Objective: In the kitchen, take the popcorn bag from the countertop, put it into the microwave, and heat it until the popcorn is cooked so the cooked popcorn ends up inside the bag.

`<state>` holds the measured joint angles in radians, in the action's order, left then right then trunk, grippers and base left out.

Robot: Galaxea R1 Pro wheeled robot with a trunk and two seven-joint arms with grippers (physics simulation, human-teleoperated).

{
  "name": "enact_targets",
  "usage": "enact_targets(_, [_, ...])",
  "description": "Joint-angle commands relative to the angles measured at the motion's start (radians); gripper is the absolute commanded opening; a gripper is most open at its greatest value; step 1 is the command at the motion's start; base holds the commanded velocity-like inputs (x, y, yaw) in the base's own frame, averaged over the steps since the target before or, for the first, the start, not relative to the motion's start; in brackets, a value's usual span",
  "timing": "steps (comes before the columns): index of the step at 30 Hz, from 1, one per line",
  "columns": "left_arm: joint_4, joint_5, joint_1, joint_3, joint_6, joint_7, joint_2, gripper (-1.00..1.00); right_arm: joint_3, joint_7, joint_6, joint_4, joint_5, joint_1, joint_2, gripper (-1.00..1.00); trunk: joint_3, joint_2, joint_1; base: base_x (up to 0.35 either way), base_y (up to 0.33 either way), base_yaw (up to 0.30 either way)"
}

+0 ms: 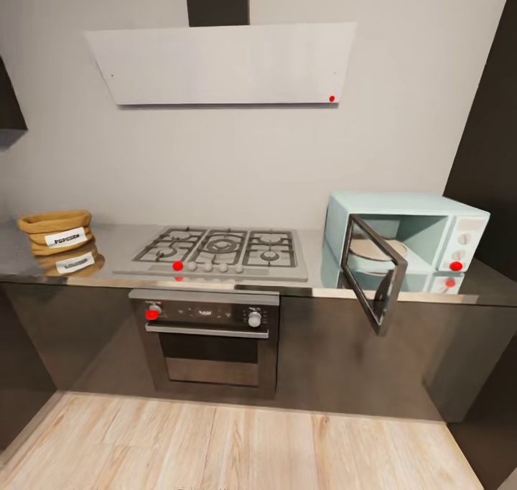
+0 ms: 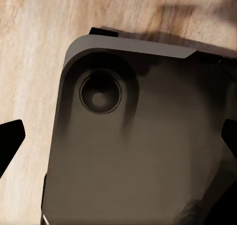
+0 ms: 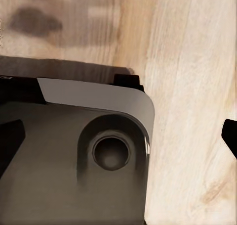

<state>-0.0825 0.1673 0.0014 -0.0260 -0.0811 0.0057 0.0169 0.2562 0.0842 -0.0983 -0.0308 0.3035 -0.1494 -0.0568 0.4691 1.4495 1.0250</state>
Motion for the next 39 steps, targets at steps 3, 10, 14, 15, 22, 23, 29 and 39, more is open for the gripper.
enact_targets(3, [0.0, 0.004, 0.0, -0.002, -0.002, 0.0, 0.0, 1.0, 0.008, -0.001, -0.007, -0.003, 0.008, -0.001, 0.001, 1.0, 0.001, 0.0, 0.0, 0.0, 0.0, 0.277])
enact_targets(10, [0.0, 0.005, 0.0, -0.003, -0.002, 0.001, 0.0, 1.0, 0.007, -0.001, -0.004, -0.003, 0.008, -0.001, 0.003, 1.0, 0.001, 0.0, 0.0, 0.0, 0.0, 0.279])
enact_targets(14, [-0.002, 0.006, 0.0, -0.006, -0.002, 0.002, 0.0, 1.0, 0.007, -0.002, 0.009, -0.003, 0.008, -0.001, 0.042, 1.0, 0.001, 0.0, 0.0, 0.0, 0.0, 0.295])
enact_targets(15, [-0.002, 0.006, 0.0, -0.006, -0.002, 0.002, 0.0, 1.0, 0.007, -0.002, 0.01, -0.003, 0.008, -0.001, 0.046, 1.0, 0.001, 0.0, 0.0, 0.0, 0.0, 0.299])
enact_targets(22, [-0.004, 0.007, 0.0, -0.006, -0.002, 0.002, 0.0, 1.0, 0.007, -0.006, 0.011, -0.003, 0.009, -0.001, 0.049, 1.0, 0.001, 0.0, 0.0, 0.0, 0.0, 0.299])
enact_targets(23, [-0.005, 0.007, 0.0, -0.006, -0.002, 0.002, 0.0, 1.0, 0.007, -0.007, 0.011, -0.003, 0.009, -0.001, 0.049, 1.0, 0.001, 0.0, 0.0, 0.0, 0.0, 0.299])
enact_targets(29, [-0.005, 0.007, 0.0, -0.006, -0.002, 0.002, 0.0, 1.0, 0.007, -0.026, 0.01, -0.003, 0.008, -0.001, 0.047, 1.0, 0.001, 0.0, 0.0, 0.0, 0.0, 0.299])
enact_targets(39, [-0.005, 0.008, 0.0, -0.006, -0.002, 0.002, 0.0, 1.0, 0.008, -0.03, 0.008, -0.003, 0.008, -0.001, 0.04, 1.0, 0.001, 0.0, 0.0, 0.0, 0.0, 0.299])
